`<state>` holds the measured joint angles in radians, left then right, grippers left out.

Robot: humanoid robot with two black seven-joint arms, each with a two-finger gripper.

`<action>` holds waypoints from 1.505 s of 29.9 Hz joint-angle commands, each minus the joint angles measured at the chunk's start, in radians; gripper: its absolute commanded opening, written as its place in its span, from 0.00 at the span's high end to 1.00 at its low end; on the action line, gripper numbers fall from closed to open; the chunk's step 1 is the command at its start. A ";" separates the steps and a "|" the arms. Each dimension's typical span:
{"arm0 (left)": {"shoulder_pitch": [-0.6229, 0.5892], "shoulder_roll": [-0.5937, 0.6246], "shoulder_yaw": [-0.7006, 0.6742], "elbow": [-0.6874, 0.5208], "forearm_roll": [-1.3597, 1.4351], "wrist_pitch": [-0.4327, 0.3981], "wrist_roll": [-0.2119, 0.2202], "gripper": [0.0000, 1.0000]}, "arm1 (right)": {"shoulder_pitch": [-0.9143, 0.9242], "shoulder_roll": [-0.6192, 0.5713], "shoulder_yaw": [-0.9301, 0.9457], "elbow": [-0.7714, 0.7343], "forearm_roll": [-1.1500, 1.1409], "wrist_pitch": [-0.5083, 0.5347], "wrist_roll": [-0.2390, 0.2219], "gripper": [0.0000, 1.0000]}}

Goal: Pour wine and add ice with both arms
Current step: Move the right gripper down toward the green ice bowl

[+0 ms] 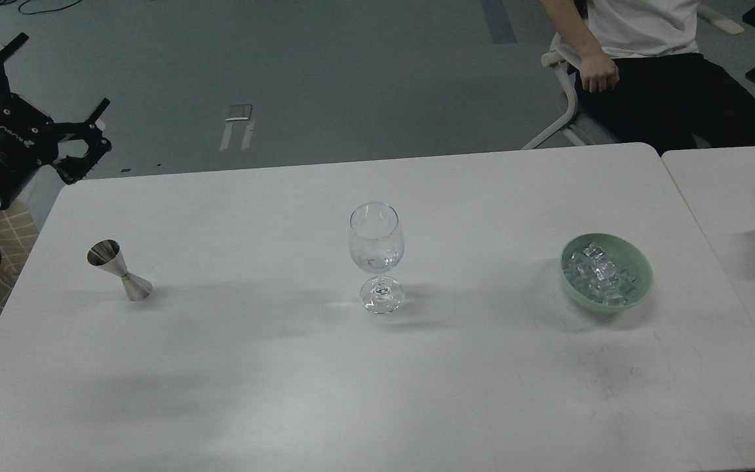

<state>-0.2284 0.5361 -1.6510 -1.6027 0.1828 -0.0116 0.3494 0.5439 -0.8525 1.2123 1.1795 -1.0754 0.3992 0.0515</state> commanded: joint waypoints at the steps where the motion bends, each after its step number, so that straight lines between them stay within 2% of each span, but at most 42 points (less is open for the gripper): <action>1: -0.002 -0.018 0.008 0.041 0.029 0.004 -0.098 0.04 | 0.062 -0.022 -0.103 0.028 -0.133 -0.009 -0.007 0.00; 3: -0.005 -0.019 0.008 0.043 0.030 0.015 -0.110 0.04 | 0.074 -0.020 -0.144 0.044 -0.266 -0.011 -0.007 0.00; 8: -0.031 -0.021 0.011 0.043 0.033 0.041 -0.121 0.05 | 0.074 -0.022 -0.160 0.130 -0.340 -0.013 -0.005 0.00; 13: -0.049 -0.015 0.016 0.053 0.089 0.055 -0.176 0.05 | 0.085 -0.037 -0.163 0.178 -0.362 -0.005 -0.004 0.00; 15: -0.048 -0.021 0.017 0.053 0.150 0.055 -0.190 0.04 | 0.097 -0.109 -0.183 0.228 -0.420 0.039 -0.004 0.00; 18: -0.048 -0.025 0.019 0.053 0.158 0.055 -0.190 0.04 | 0.128 -0.172 -0.212 0.264 -0.463 0.090 -0.005 0.00; 30: -0.045 -0.067 0.019 0.053 0.153 0.050 -0.181 0.03 | 0.166 -0.154 -0.261 0.270 -0.529 0.090 -0.004 0.03; 33: -0.036 -0.094 0.020 0.050 0.155 0.051 -0.173 0.03 | 0.146 -0.114 -0.296 0.272 -0.583 0.090 -0.009 0.09; 36: -0.029 -0.100 0.020 0.049 0.156 0.051 -0.170 0.03 | 0.140 -0.071 -0.338 0.273 -0.584 0.090 -0.039 0.09; 40: -0.023 -0.100 0.020 0.049 0.152 0.053 -0.170 0.03 | 0.033 -0.097 -0.358 0.322 -0.584 0.090 -0.061 0.06; 45: -0.022 -0.125 0.022 0.049 0.153 0.056 -0.170 0.03 | 0.011 -0.109 -0.367 0.333 -0.592 0.090 -0.101 0.04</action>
<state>-0.2519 0.4279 -1.6304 -1.5539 0.3359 0.0420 0.1798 0.5673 -0.9592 0.8509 1.5089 -1.6612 0.4888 -0.0259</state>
